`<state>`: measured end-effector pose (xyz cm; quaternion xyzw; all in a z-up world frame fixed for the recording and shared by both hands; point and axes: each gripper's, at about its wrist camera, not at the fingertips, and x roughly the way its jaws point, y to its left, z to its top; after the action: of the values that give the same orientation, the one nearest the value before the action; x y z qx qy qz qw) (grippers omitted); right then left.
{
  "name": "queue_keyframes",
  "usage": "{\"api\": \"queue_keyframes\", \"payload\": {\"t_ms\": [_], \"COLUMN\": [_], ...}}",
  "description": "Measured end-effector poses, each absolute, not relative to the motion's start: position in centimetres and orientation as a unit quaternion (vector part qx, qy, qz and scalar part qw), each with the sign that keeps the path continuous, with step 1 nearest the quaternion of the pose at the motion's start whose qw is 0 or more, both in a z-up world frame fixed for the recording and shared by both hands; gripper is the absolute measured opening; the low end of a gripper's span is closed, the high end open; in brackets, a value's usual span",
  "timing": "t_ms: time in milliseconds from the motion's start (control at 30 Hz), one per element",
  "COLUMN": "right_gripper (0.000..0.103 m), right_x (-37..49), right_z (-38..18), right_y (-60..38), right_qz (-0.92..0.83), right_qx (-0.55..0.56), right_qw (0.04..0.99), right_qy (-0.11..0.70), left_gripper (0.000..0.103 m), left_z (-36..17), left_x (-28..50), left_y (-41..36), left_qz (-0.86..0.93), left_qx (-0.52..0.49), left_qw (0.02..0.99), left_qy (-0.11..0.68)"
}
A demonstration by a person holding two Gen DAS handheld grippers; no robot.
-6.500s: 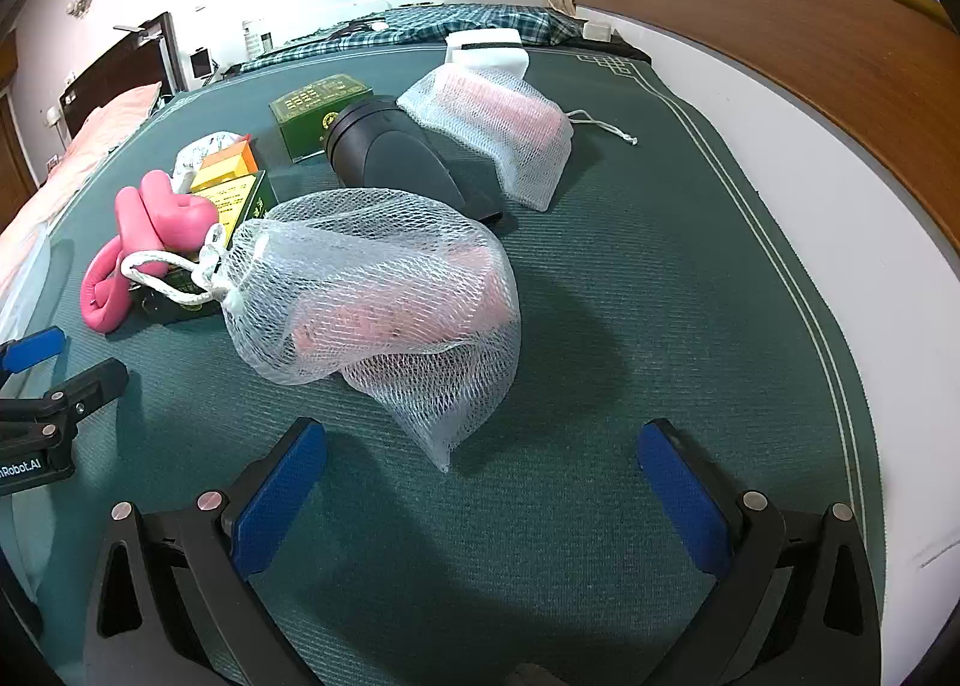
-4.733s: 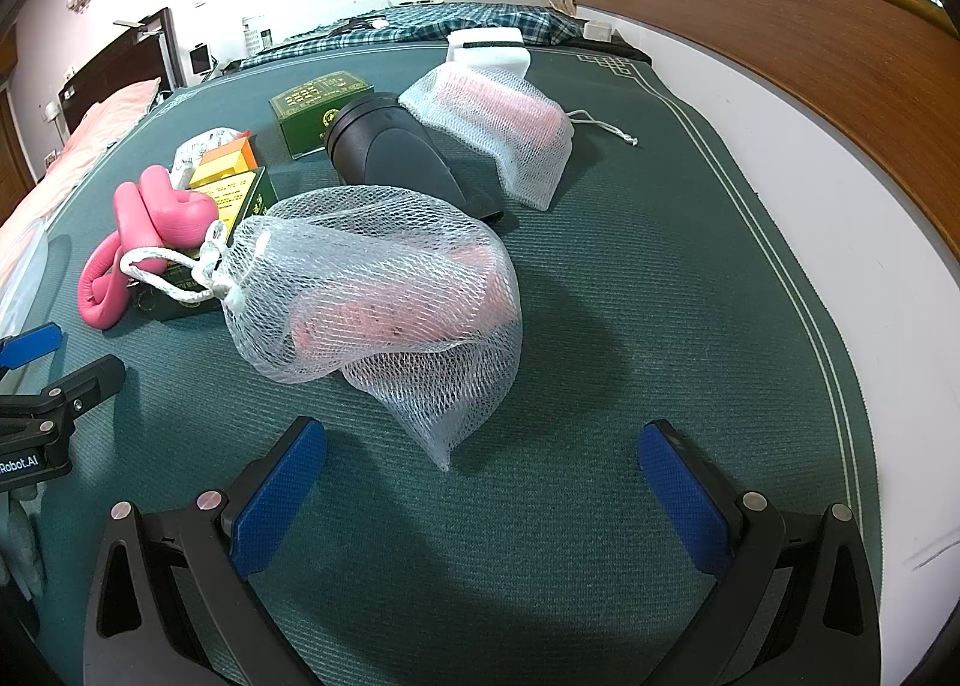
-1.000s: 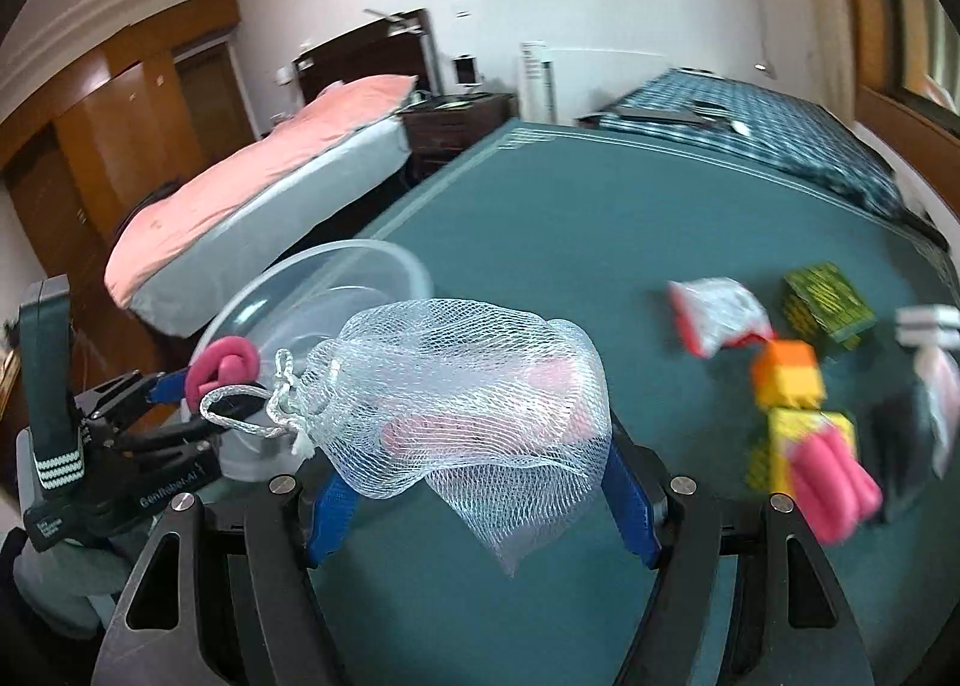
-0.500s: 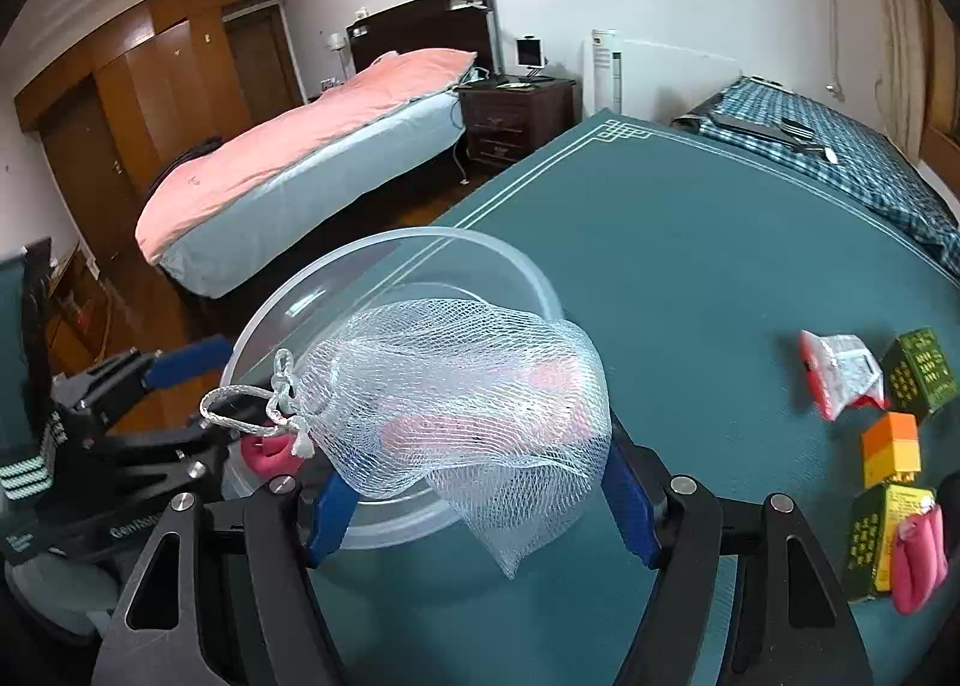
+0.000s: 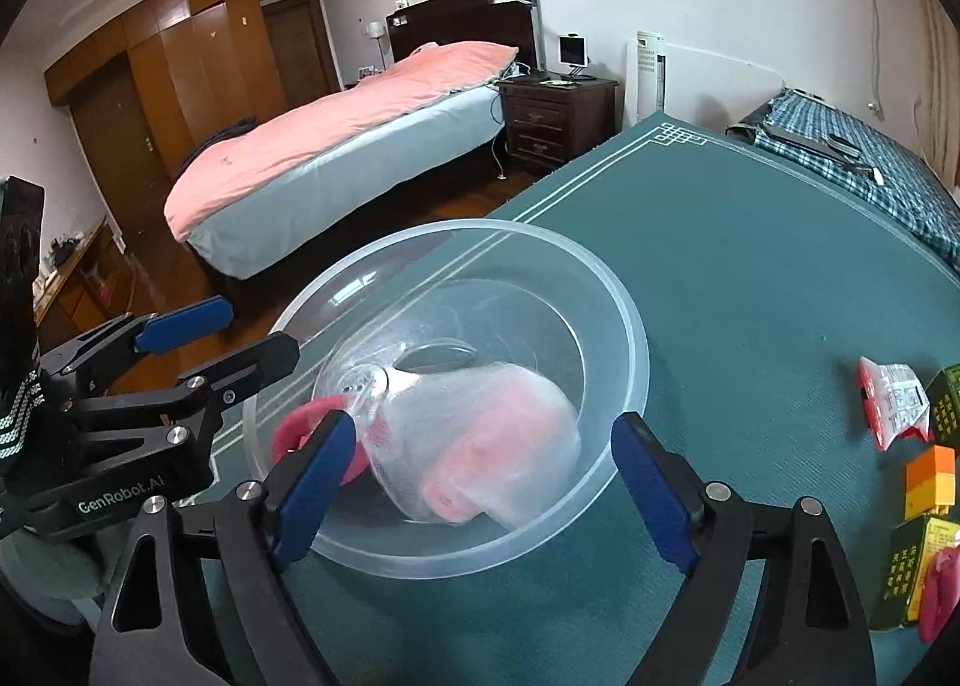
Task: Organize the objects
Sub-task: 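Carry both items to the clear basin and release them inside, then move the right tool to the pink foam roll on the yellow box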
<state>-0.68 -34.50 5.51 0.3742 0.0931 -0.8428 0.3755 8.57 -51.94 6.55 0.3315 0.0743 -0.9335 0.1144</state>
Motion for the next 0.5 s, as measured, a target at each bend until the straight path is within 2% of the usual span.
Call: {"api": "queue_keyframes", "payload": {"t_ms": [500], "right_gripper": [0.088], "right_x": [0.4], "right_z": [5.6], "right_y": [-29.8], "right_qz": [-0.854], "right_qx": [0.382], "right_qw": [0.349], "right_qy": [0.047], "left_gripper": [0.076], "left_z": [7.6], "left_x": [8.5], "left_y": [-50.8], "left_qz": [-0.937], "left_qx": [0.323], "left_qw": [0.113], "left_qy": [0.066]}}
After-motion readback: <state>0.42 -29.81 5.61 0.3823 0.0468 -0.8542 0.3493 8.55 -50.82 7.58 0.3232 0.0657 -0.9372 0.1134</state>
